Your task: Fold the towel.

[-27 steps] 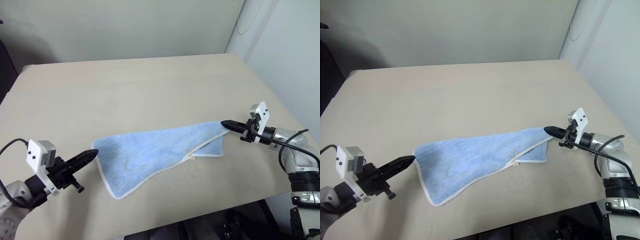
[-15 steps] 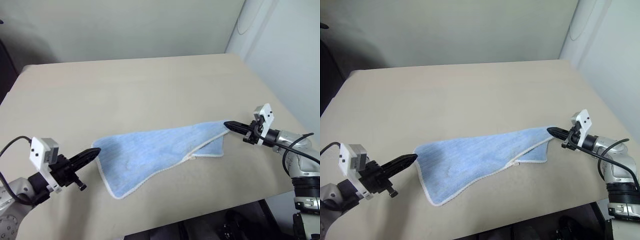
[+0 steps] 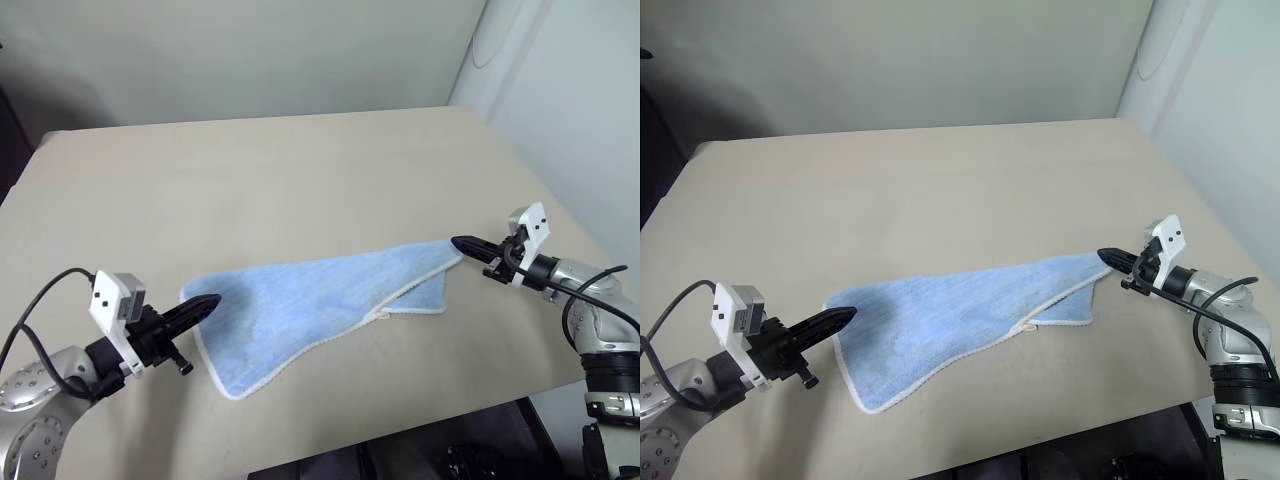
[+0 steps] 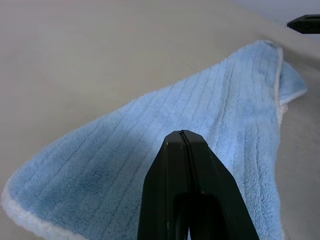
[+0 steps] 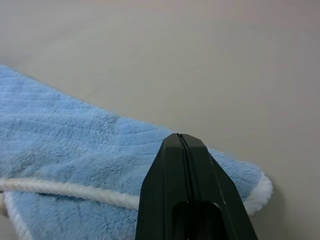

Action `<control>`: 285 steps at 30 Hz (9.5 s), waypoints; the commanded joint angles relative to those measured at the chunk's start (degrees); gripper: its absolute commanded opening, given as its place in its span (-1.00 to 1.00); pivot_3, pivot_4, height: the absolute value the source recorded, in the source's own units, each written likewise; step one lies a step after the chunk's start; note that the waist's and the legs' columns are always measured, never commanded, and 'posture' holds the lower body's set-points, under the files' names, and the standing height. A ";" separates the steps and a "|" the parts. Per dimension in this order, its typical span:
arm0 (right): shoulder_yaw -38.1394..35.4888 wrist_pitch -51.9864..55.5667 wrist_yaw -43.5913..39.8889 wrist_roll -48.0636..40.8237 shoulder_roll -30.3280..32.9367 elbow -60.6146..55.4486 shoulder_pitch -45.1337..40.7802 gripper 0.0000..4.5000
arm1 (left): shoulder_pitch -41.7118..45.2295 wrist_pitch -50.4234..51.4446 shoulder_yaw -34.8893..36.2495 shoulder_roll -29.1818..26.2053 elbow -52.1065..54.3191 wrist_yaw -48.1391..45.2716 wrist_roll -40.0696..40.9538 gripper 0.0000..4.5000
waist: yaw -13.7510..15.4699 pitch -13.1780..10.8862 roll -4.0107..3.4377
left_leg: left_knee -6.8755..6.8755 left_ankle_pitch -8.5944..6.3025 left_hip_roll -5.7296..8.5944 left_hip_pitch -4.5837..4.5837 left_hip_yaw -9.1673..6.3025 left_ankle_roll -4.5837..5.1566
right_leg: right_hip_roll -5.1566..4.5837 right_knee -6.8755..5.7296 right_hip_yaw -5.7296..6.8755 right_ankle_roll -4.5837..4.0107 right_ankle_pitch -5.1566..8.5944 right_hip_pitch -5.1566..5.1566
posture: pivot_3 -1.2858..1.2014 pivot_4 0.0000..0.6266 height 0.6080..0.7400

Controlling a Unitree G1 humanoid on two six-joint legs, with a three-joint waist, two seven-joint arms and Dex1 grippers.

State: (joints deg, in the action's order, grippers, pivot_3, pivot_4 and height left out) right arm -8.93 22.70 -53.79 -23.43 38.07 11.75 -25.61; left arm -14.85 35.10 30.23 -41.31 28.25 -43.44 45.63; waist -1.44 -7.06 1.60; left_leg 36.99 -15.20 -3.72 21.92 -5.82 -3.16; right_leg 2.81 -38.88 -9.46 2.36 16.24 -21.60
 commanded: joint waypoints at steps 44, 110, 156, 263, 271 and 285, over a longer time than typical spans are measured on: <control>-19.58 42.49 31.82 -13.50 -9.84 7.77 -12.77 0.07 | -0.53 -7.17 -8.87 5.76 1.77 0.81 -5.42 -1.00 | 0.36 0.04 -0.04 | 0.02 -0.02 0.06 0.01 0.01 0.04 | 0.01 -0.10 -0.05 0.11 0.06 -0.09 | 0.03 -0.52 1.00; -16.48 40.26 29.86 -14.38 -8.27 2.85 -13.46 -1.00 | 9.99 -11.15 -12.19 -14.59 -9.32 -22.59 -8.46 -0.99 | -0.68 0.43 -0.77 | 0.03 -0.17 -0.03 0.53 -0.12 0.30 | 0.00 -0.17 0.07 -0.11 0.02 -0.63 | 0.03 -0.52 1.00; -14.18 42.78 29.90 -5.08 -7.66 29.42 -31.15 -1.00 | 15.79 -10.52 -6.29 -9.97 -22.95 -23.12 -11.21 -0.99 | -6.51 0.50 -0.60 | 0.04 0.39 0.13 2.20 -1.10 -0.33 | -0.01 -1.03 0.04 -0.05 0.18 -3.79 | 0.03 -0.52 1.00; -21.37 15.90 31.86 -0.52 -15.26 60.46 -44.50 0.99 | 15.80 -3.12 -9.64 -2.59 -14.85 -10.20 -9.28 1.00 | -2.95 0.51 -0.60 | 0.14 0.03 0.68 1.04 -1.62 0.06 | -0.12 -0.89 -0.12 -0.07 -0.71 -2.65 | 0.03 -0.52 1.00; -24.03 8.34 36.71 -1.64 -18.88 62.47 -44.67 0.41 | 16.23 -2.94 -11.31 -0.29 -12.62 -8.43 -8.58 1.00 | -2.91 0.51 -0.60 | 0.14 0.03 0.68 1.05 -1.63 0.06 | -0.12 -0.89 -0.10 -0.08 -0.72 -2.64 | 0.03 -0.52 1.00; -19.21 3.01 31.89 2.81 -16.44 60.41 -43.67 -0.99 | 12.83 -2.61 -9.48 1.06 -9.71 -6.03 -6.75 1.00 | -2.24 0.51 -0.60 | 0.14 0.01 0.68 1.05 -1.63 0.04 | -0.13 -0.87 -0.08 -0.08 -0.72 -2.61 | 0.03 -0.52 1.00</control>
State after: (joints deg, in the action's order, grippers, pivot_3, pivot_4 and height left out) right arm -30.21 28.34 -19.61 -22.57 20.37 74.82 -68.40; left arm -1.73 32.88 19.43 -40.26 15.97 -49.65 37.72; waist -3.68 -6.56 1.00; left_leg 37.13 -15.18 -3.04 22.97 -7.45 -3.12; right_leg 2.68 -39.75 -9.54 2.27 15.52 -24.20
